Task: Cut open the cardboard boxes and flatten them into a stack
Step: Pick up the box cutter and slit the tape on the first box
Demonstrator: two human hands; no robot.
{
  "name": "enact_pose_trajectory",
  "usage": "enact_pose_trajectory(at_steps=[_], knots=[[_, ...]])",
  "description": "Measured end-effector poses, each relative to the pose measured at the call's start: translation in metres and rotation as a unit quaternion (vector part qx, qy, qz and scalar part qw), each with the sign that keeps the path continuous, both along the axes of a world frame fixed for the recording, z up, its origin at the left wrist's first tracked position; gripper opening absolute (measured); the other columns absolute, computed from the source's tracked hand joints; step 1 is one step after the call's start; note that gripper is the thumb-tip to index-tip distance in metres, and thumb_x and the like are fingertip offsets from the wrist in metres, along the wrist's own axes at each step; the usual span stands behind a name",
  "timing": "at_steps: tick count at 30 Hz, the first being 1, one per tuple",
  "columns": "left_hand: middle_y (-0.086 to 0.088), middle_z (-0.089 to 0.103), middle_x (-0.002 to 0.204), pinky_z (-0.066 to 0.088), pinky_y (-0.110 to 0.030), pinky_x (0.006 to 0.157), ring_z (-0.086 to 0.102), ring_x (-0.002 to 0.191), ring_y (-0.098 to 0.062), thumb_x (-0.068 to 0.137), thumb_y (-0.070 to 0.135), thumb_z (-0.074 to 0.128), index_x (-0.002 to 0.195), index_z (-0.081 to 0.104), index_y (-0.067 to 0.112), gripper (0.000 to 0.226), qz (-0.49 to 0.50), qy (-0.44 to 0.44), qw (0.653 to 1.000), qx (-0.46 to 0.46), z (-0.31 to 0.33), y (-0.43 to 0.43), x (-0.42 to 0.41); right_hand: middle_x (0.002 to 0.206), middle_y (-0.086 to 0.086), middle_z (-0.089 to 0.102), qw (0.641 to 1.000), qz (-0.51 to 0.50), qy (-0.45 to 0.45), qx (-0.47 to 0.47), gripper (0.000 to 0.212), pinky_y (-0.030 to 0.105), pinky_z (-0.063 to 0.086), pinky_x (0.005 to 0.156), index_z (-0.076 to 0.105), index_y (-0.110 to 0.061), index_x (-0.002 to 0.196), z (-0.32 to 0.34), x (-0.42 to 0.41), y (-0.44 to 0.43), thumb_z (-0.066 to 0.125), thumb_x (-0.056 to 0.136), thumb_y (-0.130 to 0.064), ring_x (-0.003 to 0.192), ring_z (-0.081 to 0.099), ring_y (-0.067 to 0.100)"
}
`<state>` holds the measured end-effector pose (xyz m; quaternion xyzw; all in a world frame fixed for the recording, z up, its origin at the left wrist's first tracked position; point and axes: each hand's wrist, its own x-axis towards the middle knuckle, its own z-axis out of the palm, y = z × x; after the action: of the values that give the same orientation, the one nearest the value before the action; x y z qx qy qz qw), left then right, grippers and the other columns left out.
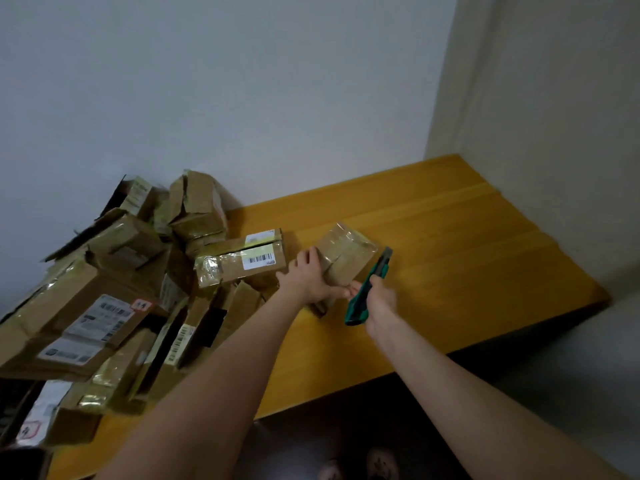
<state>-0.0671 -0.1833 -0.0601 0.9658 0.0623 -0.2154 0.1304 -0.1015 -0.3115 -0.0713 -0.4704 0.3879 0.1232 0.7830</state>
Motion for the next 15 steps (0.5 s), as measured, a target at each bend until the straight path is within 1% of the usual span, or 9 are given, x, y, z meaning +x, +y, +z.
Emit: enact_pose_trajectory(at_steps=[2, 4, 6, 8, 10, 11, 13, 15], knots=[[-0.007, 0.001, 0.16, 0.014, -0.065, 0.113, 0.009, 0.146, -0.032, 0.06, 0.074, 0.072, 0.153, -0.01, 0.015, 0.137, -0.045, 0.013, 0.997, 0.058, -0.016, -0.012, -0.004, 0.1, 0.012, 0.068, 0.999, -0.002, -0.002, -0.053, 0.031, 0.034, 0.05, 0.069, 0.052, -0.001, 0.114, -0.002, 0.004, -0.008, 0.041, 0.102, -0.027, 0.081, 0.063, 0.023], [-0.009, 0.001, 0.158, 0.011, -0.067, 0.112, 0.007, 0.145, -0.033, 0.061, 0.068, 0.075, 0.152, -0.012, 0.016, 0.136, -0.056, -0.006, 0.994, 0.096, -0.026, -0.021, -0.006, 0.099, 0.008, 0.062, 0.987, 0.02, -0.005, -0.159, 0.031, 0.035, 0.045, 0.069, 0.05, -0.004, 0.112, -0.003, 0.009, -0.02, 0.041, 0.102, -0.032, 0.082, 0.058, 0.023], [-0.011, 0.002, 0.157, 0.011, -0.067, 0.112, 0.007, 0.145, -0.035, 0.065, 0.063, 0.075, 0.152, -0.012, 0.017, 0.132, -0.054, -0.012, 0.991, 0.12, -0.028, -0.024, -0.005, 0.097, 0.006, 0.055, 0.969, 0.049, -0.022, -0.243, 0.029, 0.032, 0.042, 0.062, 0.048, -0.009, 0.111, -0.002, 0.016, -0.033, 0.04, 0.102, -0.035, 0.077, 0.053, 0.021], [-0.014, 0.006, 0.155, 0.016, -0.064, 0.112, 0.012, 0.143, -0.036, 0.066, 0.06, 0.075, 0.152, -0.01, 0.017, 0.128, -0.061, -0.01, 0.99, 0.13, -0.027, -0.022, -0.004, 0.095, 0.005, 0.054, 0.958, 0.07, -0.046, -0.273, 0.028, 0.029, 0.038, 0.053, 0.048, -0.01, 0.11, -0.001, 0.026, -0.043, 0.04, 0.102, -0.035, 0.071, 0.051, 0.016], [-0.016, 0.013, 0.151, 0.025, -0.056, 0.111, 0.021, 0.138, -0.037, 0.066, 0.059, 0.076, 0.152, -0.008, 0.017, 0.127, -0.077, -0.018, 0.986, 0.145, -0.024, -0.019, -0.004, 0.089, 0.003, 0.053, 0.95, 0.094, -0.057, -0.291, 0.027, 0.029, 0.037, 0.053, 0.048, -0.011, 0.109, 0.002, 0.035, -0.049, 0.04, 0.102, -0.036, 0.069, 0.049, 0.014], [-0.017, 0.015, 0.15, 0.028, -0.053, 0.11, 0.024, 0.136, -0.037, 0.067, 0.059, 0.076, 0.152, -0.008, 0.017, 0.127, -0.09, -0.025, 0.983, 0.159, -0.021, -0.017, -0.004, 0.086, 0.001, 0.052, 0.946, 0.105, -0.062, -0.299, 0.026, 0.029, 0.037, 0.053, 0.049, -0.012, 0.107, 0.003, 0.039, -0.051, 0.04, 0.102, -0.036, 0.069, 0.049, 0.013], [-0.017, 0.015, 0.15, 0.027, -0.05, 0.111, 0.023, 0.137, -0.037, 0.068, 0.059, 0.075, 0.153, -0.009, 0.017, 0.127, -0.123, -0.041, 0.974, 0.187, -0.015, -0.011, 0.0, 0.08, 0.001, 0.051, 0.94, 0.118, -0.077, -0.312, 0.025, 0.029, 0.038, 0.052, 0.051, -0.013, 0.097, 0.004, 0.045, -0.051, 0.041, 0.102, -0.035, 0.066, 0.05, 0.014], [-0.017, 0.013, 0.153, 0.024, -0.05, 0.114, 0.021, 0.139, -0.038, 0.069, 0.06, 0.073, 0.153, -0.011, 0.017, 0.126, -0.17, -0.062, 0.96, 0.215, -0.008, -0.002, 0.006, 0.076, 0.002, 0.05, 0.933, 0.127, -0.089, -0.325, 0.028, 0.03, 0.038, 0.052, 0.051, -0.014, 0.084, 0.004, 0.049, -0.05, 0.041, 0.102, -0.034, 0.063, 0.049, 0.017]])
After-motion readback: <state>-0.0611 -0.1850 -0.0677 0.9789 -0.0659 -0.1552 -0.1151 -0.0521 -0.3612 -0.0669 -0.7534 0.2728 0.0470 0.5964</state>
